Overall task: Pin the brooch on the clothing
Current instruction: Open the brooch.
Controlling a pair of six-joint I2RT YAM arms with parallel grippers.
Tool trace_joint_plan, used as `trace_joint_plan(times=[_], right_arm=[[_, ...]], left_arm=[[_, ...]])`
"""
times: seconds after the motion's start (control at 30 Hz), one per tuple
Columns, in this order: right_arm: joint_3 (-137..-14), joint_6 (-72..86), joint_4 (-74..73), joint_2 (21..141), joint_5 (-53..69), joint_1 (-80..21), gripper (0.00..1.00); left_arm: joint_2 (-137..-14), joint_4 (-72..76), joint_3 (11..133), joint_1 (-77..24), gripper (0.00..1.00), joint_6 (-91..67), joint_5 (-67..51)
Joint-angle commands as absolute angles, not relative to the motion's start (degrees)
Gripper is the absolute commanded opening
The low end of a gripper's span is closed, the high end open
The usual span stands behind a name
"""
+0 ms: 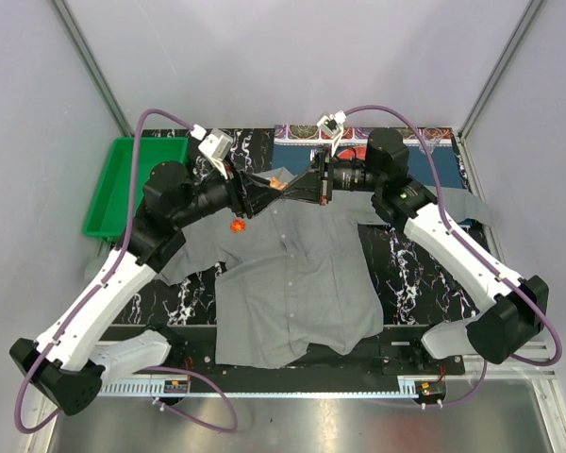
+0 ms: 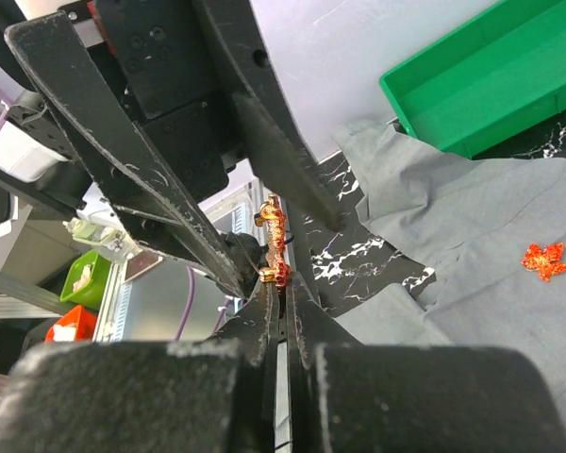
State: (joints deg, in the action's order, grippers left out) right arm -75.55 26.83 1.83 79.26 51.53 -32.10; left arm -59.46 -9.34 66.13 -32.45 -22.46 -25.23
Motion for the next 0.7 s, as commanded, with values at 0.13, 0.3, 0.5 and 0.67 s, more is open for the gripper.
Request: trace_joint_plan(times=[0.13,0.3,0.5,0.67], right_arm=[[-76.1,25.9,4.0,77.8,52.3,-33.4,0.00],[-75.9,26.7,4.5,78.0,52.3,-33.0,0.00],[-72.1,40.1,20.5,77.9,56.7,-30.3,0.00],[-70.5,51.3,31.5,79.2,60.0,-30.0,0.00]], left_arm=[[-57.7,3.0,65.1,-27.5,0.68,-34.2,-35.1],[-55.4,19.1,60.5,-25.5,0.72,-42.0,-42.7],[-53.7,17.1,56.7,-22.2,0.60,-43.4,-41.7],[-53.5,21.4,54.1,-19.3,0.45,-46.5,-43.4]])
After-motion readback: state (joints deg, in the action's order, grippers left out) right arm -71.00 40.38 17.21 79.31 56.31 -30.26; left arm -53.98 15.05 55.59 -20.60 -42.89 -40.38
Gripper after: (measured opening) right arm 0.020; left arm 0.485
